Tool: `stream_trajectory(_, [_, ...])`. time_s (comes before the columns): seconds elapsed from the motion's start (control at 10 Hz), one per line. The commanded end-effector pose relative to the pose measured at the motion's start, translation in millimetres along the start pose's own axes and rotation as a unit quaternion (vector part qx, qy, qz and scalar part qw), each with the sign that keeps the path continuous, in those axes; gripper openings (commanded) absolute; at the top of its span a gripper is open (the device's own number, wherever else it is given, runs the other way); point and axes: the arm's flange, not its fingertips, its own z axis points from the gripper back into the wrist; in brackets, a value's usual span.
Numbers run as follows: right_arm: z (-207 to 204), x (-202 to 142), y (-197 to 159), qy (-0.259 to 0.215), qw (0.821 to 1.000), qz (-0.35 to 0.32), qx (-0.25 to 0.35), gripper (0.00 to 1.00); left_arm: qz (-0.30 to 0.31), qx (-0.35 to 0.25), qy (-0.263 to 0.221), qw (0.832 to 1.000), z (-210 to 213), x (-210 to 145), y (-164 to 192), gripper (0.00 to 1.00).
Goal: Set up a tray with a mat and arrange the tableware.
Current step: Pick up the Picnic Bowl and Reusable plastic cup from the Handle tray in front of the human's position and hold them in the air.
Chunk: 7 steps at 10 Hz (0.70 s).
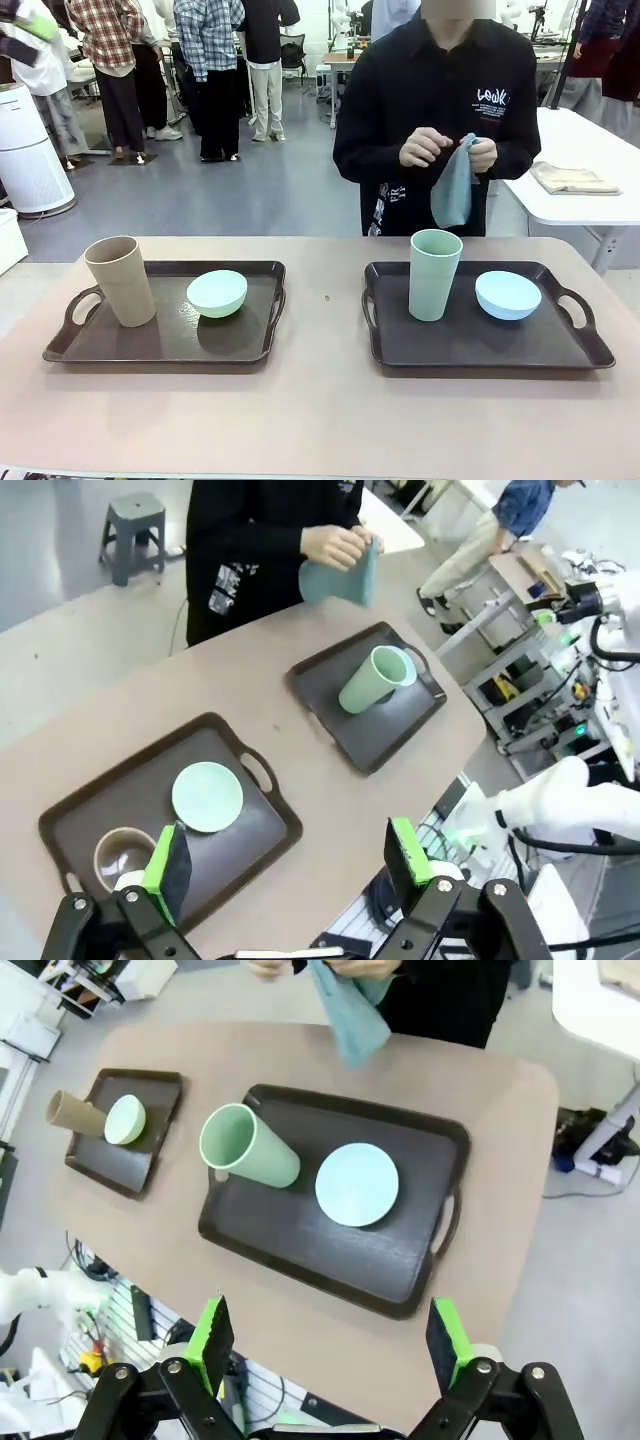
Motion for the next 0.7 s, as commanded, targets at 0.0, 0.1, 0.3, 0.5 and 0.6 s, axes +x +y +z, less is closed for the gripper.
stream_trajectory(0.0, [-34,27,20,0.041,0.998,0.023,-0.033,1.00,-0.101,-0.014,0.068,0.992,-55,23,-16,1.00])
stream_trajectory(0.1, [-127,69,32,0.095,0.986,0.023,-0.132,1.00,-0.155,0.011,0.056,0.986,-179,47,-31,1.00])
stream_trajectory(0.3, [-135,70,32,0.100,0.986,0.018,-0.133,1.00,-0.159,0.012,0.051,0.986,-184,45,-33,1.00])
stream_trajectory(0.5, [-173,81,32,0.142,0.982,0.016,-0.125,1.00,-0.192,0.001,0.075,0.978,-260,29,-69,1.00])
stream_trajectory(0.6, [-164,72,28,0.137,0.990,0.013,-0.036,1.00,-0.107,-0.048,0.098,0.988,-260,14,-74,1.00])
